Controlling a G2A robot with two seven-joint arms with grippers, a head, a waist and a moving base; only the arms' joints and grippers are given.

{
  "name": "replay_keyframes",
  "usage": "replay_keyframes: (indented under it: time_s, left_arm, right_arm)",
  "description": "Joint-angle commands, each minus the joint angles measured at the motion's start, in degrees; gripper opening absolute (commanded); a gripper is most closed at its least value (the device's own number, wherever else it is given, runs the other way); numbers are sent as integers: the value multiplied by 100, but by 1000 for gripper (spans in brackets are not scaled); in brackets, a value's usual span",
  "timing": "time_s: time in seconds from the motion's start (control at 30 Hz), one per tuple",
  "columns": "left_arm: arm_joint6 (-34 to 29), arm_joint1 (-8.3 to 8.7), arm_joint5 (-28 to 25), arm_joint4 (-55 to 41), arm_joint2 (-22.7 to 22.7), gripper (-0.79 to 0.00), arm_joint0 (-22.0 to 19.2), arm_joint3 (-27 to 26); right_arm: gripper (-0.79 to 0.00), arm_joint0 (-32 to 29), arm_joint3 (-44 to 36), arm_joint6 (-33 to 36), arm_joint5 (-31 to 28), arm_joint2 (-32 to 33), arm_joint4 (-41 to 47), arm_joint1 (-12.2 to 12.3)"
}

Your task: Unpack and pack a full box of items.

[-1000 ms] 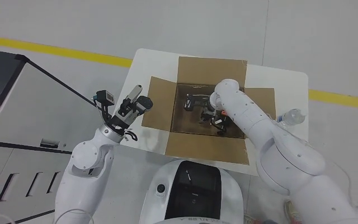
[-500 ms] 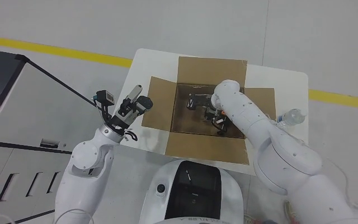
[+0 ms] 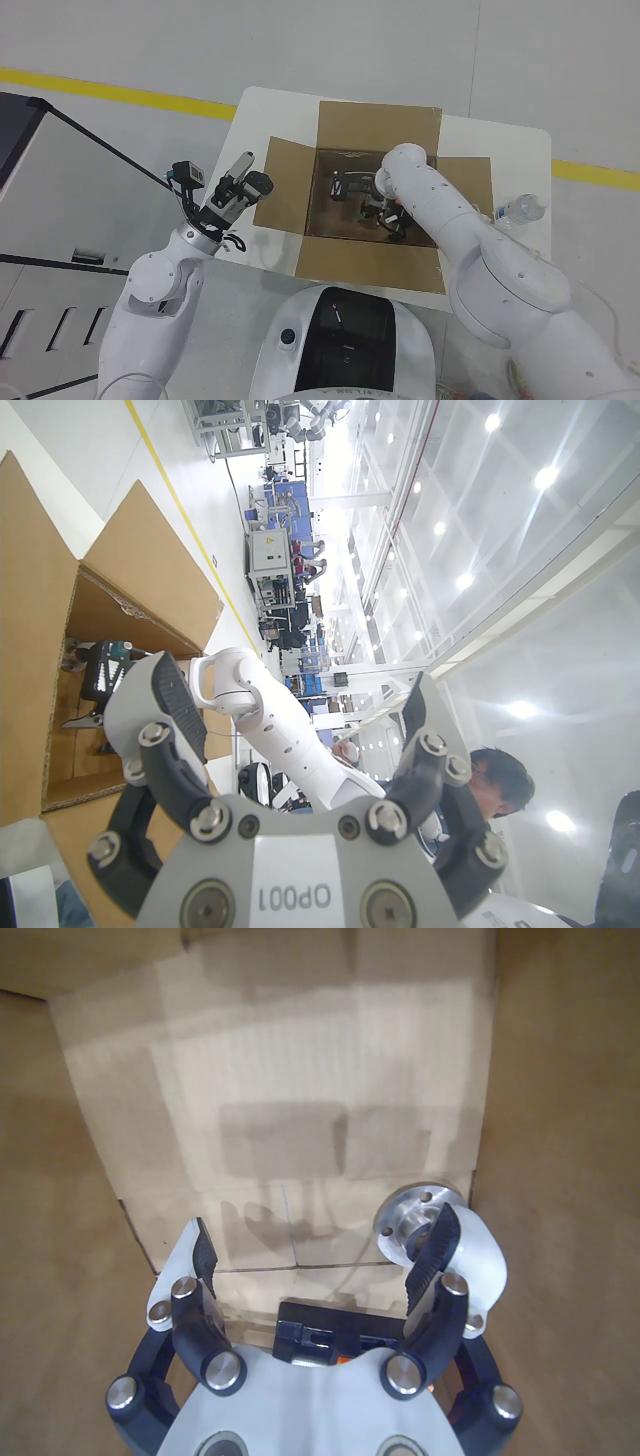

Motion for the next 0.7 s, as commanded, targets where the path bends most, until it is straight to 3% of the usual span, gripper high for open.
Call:
replay_keyframes:
  time_s: [0.0,0.37,0.67]
  left_arm:
    - [0,0,0,0,0,0,0,0]
    - [0,0,0,0,0,0,0,0]
    - [0,0,0,0,0,0,0,0]
  right_arm:
    - [0,17,80,46,41,9,-4,-1]
    - [0,80,123,131,227,-35,-220,-34]
    - [-22,91,172,86,48,34,-118,-67]
